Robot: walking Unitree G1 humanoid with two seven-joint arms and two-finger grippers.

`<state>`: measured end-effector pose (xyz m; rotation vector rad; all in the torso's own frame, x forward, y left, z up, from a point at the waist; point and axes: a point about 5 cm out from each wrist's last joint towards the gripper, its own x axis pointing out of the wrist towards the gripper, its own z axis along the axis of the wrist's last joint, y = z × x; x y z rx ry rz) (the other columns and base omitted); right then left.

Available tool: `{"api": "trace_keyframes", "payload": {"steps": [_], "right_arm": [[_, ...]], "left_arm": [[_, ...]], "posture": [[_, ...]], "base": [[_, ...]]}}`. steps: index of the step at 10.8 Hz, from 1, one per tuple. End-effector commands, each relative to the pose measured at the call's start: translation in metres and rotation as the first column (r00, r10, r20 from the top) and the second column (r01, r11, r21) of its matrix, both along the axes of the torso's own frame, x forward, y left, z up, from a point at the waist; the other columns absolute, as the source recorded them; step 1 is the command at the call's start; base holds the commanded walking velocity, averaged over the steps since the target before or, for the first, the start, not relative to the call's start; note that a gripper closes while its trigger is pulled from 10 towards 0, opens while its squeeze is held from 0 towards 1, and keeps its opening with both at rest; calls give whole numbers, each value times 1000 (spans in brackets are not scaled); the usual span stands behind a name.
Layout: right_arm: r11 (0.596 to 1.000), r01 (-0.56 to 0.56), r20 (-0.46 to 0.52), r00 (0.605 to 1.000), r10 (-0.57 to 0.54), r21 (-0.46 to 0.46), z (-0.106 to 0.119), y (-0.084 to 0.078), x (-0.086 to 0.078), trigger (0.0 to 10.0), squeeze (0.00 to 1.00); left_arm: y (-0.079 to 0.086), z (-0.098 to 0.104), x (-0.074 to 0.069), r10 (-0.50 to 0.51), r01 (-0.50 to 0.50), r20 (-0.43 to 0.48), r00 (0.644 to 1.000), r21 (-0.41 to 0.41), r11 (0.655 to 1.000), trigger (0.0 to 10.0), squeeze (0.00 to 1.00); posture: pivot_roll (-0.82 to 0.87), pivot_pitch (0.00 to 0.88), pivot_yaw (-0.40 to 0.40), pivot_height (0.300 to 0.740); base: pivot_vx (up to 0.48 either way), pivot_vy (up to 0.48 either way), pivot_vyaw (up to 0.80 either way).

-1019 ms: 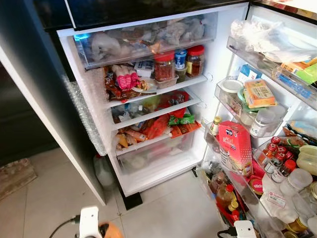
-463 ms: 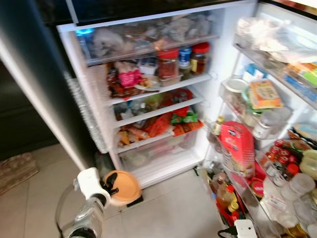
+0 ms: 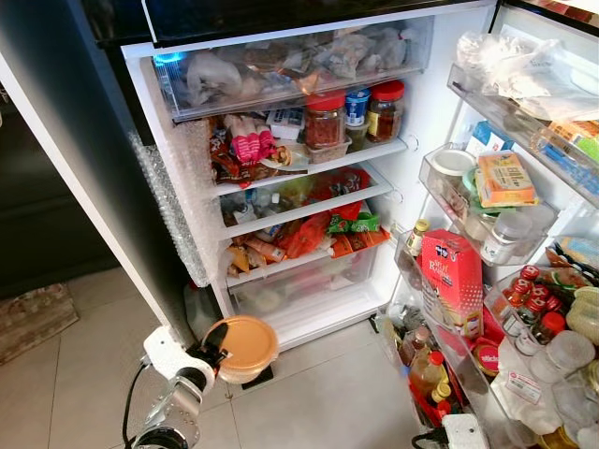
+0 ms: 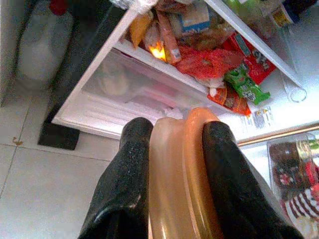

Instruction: Restocking fridge

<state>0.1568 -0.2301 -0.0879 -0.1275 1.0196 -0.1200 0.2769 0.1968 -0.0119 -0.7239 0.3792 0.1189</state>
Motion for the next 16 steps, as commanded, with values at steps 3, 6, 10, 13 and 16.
{"api": "trace_keyframes", "payload": {"steps": [3, 6, 10, 13, 16], "right_arm": [[999, 0, 13, 1000, 1, -49, 4, -2, 10, 10000, 0], [997, -31, 2, 1000, 31, -68, 4, 1, 11, 10000, 0], [995, -47, 4, 999, 48, -91, 8, 8, 26, 10000, 0], [995, -58, 8, 998, 59, -83, 8, 14, 28, 10000, 0], [995, -62, -2, 998, 62, -74, 3, 19, 19, 10000, 0]], "left_arm": [[3, 6, 6, -35, 35, 23, 999, 27, 999, 10000, 0], [4, 7, 6, -52, 51, 25, 998, 43, 998, 10000, 0], [6, 9, 7, -74, 72, 29, 997, 69, 995, 10000, 0], [1, 8, 6, -100, 98, 18, 995, 86, 991, 10000, 0], [1, 8, 7, -94, 92, 21, 995, 88, 992, 10000, 0]], "posture": [[-45, 0, 23, 740], [-43, 0, 29, 740], [-39, 0, 36, 740], [-38, 0, 31, 740], [-36, 0, 29, 740]], "base": [[89, 0, 0], [306, 0, 0], [308, 0, 0], [306, 0, 0], [275, 0, 0]]}}
